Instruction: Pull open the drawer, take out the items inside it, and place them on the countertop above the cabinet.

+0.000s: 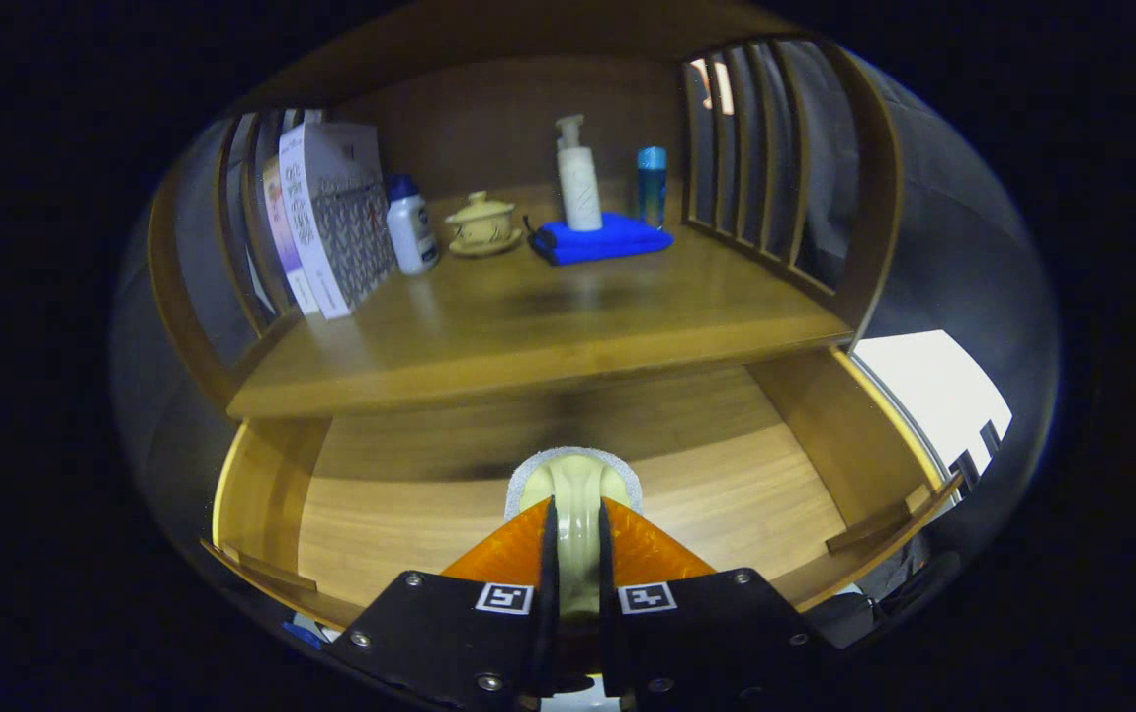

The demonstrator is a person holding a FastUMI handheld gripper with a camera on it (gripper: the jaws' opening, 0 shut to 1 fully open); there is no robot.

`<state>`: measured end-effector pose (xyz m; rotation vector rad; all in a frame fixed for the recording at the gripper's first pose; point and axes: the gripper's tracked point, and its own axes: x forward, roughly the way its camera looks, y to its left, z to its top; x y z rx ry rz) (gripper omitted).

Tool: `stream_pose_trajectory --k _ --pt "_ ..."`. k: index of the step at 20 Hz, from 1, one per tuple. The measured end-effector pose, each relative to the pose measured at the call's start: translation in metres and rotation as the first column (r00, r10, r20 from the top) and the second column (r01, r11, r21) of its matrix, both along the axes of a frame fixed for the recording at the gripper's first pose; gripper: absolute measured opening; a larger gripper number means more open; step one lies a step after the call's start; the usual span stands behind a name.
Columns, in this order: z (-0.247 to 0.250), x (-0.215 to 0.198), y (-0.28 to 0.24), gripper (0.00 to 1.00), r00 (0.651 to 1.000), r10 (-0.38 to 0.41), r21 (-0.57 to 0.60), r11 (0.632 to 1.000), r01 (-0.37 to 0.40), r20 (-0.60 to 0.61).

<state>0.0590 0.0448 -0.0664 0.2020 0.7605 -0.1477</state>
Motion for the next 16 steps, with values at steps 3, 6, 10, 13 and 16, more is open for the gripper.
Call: stream_pose_trajectory --k 3,6,10,13,16 --pt "0.021 -0.004 -0.008 0.17 0.998 -0.013 0.003 1.0 0.013 0.067" --pt "0.041 -0.004 -0.012 0.17 0.993 -0.003 -0.02 1.0 0.006 0.116" --pt "0.069 0.009 -0.017 0.17 0.984 -0.004 -0.036 0.999 0.01 0.176" --pt "0.089 0.029 -0.018 0.17 0.975 0.013 -0.046 0.999 -0.003 0.22" --pt "0.101 0.051 -0.021 0.17 0.968 0.03 -0.07 0.997 -0.012 0.249"
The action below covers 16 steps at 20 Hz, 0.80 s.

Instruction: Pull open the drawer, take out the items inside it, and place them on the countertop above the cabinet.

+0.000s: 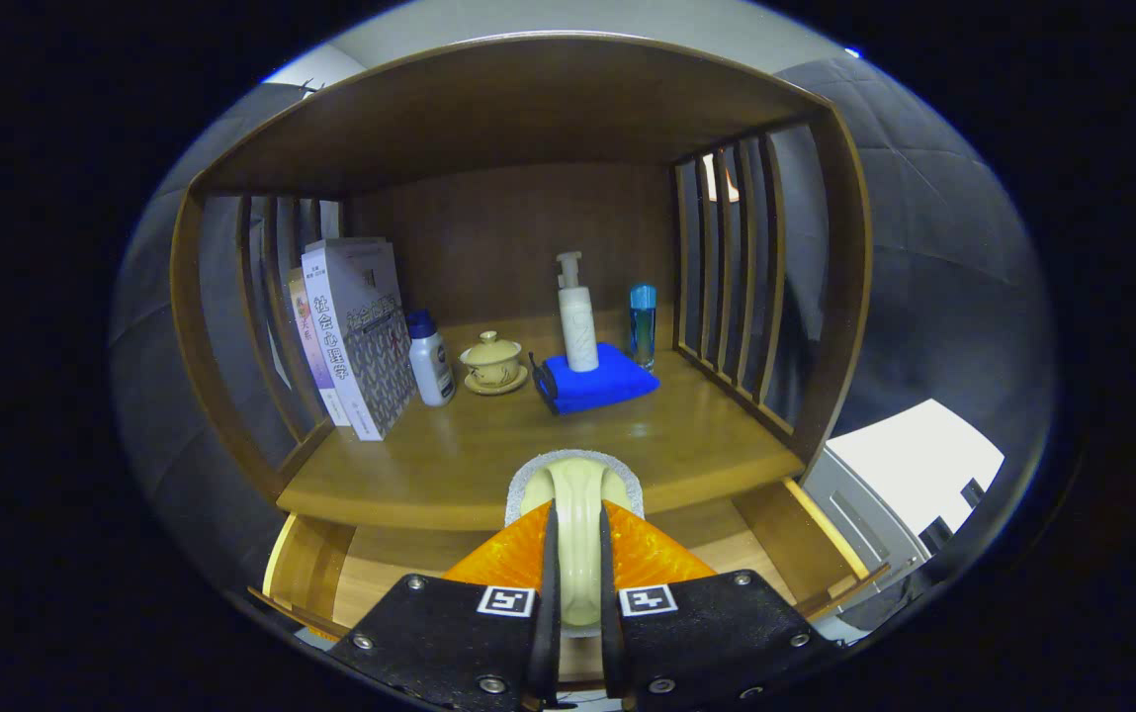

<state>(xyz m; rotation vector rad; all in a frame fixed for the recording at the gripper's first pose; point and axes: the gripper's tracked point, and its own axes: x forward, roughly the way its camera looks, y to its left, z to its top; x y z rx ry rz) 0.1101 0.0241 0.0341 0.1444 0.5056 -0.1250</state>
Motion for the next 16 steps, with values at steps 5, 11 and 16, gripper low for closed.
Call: stream_pose_trajectory --k 5,11,16 --pt "0.003 0.044 0.009 0.17 0.997 0.052 -0.01 0.999 -0.052 0.048" --pt "-0.025 0.085 0.02 0.2 0.995 0.094 -0.006 0.996 -0.094 0.014" --pt "-0.039 0.106 0.022 0.26 0.993 0.113 -0.001 0.994 -0.113 0.011"
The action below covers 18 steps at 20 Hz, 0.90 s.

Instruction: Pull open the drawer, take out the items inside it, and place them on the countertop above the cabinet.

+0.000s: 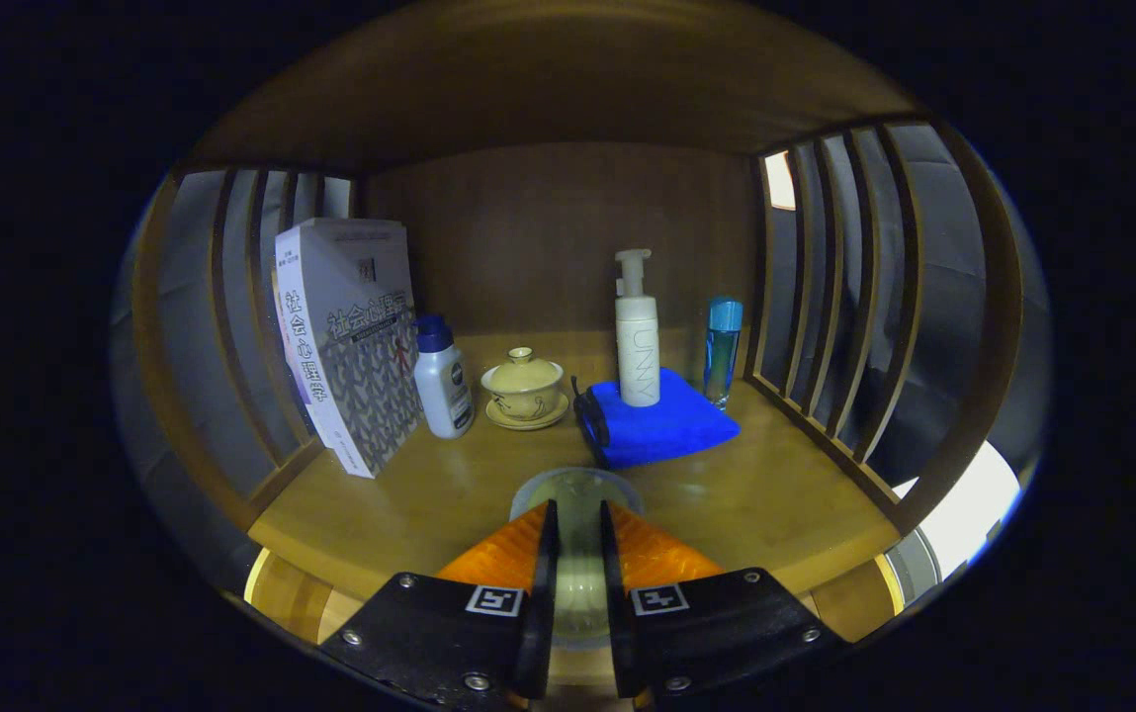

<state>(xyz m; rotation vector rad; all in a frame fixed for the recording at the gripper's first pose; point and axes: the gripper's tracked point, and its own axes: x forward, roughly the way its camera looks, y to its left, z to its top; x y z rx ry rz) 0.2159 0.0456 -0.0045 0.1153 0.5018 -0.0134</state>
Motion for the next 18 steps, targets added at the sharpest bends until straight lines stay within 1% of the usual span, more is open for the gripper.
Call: stream_pose_trajectory --k 2,4,6,8,12,14,18 --pt "-0.004 0.003 0.0 0.26 1.0 0.012 -0.004 1.0 -0.012 0.001" --pt "-0.006 0.006 -0.006 0.28 1.0 0.014 -0.047 0.999 -0.014 0.014" --pt "-0.002 0.001 -0.013 0.63 0.999 0.002 -0.081 0.997 0.001 0.041" --pt "0.011 -0.007 -0.013 0.98 0.995 -0.003 -0.078 0.997 0.01 0.096" --pt "0.045 -0.034 -0.017 0.98 0.979 -0.011 -0.086 0.996 0.029 0.205" --pt "0.066 -0.051 -0.017 0.98 0.961 -0.02 -0.083 0.996 0.044 0.277" --pt "0.093 -0.095 -0.022 0.97 0.931 -0.067 -0.05 0.995 0.091 0.358"
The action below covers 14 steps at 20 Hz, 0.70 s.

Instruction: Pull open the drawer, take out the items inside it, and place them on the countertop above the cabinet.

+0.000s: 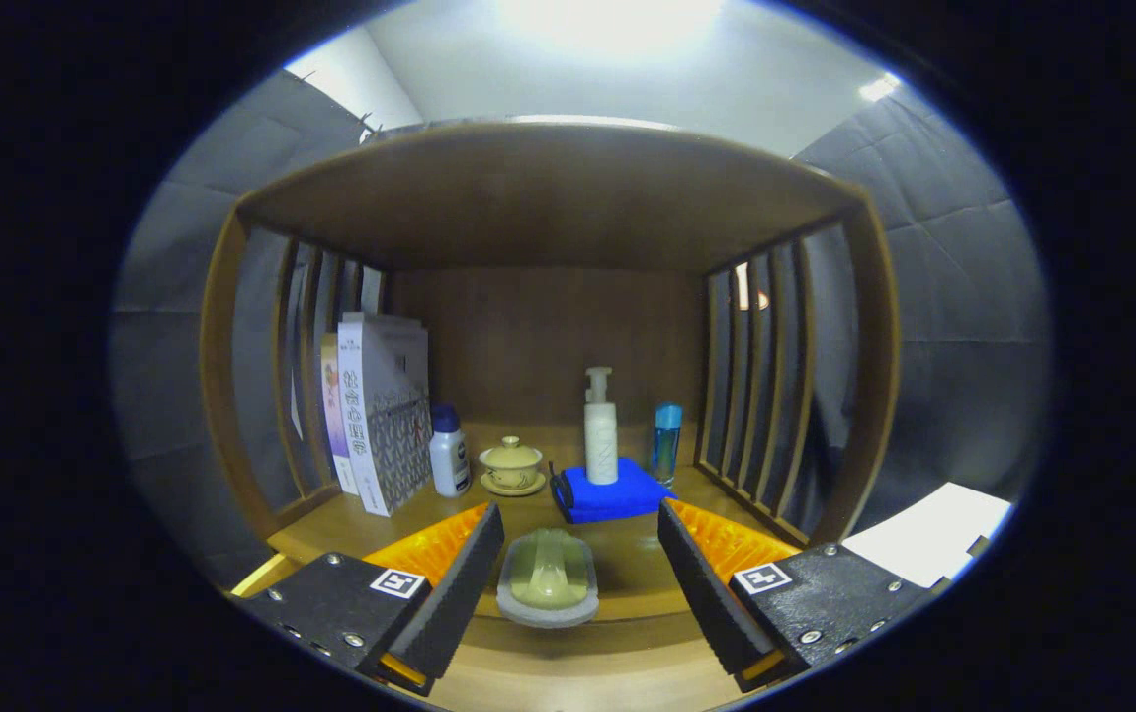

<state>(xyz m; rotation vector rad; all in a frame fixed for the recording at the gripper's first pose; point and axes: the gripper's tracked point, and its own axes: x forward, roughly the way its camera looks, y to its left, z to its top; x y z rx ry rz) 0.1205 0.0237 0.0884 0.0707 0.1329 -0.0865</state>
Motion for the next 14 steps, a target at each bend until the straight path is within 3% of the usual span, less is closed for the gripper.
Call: stream_pose_trajectory --k 6,14 --pt "0.012 -0.063 0.001 0.97 0.996 0.0 0.017 1.0 -0.002 0.086" --pt "-0.011 -0.122 0.015 0.97 0.992 0.026 0.024 0.999 -0.029 0.121"
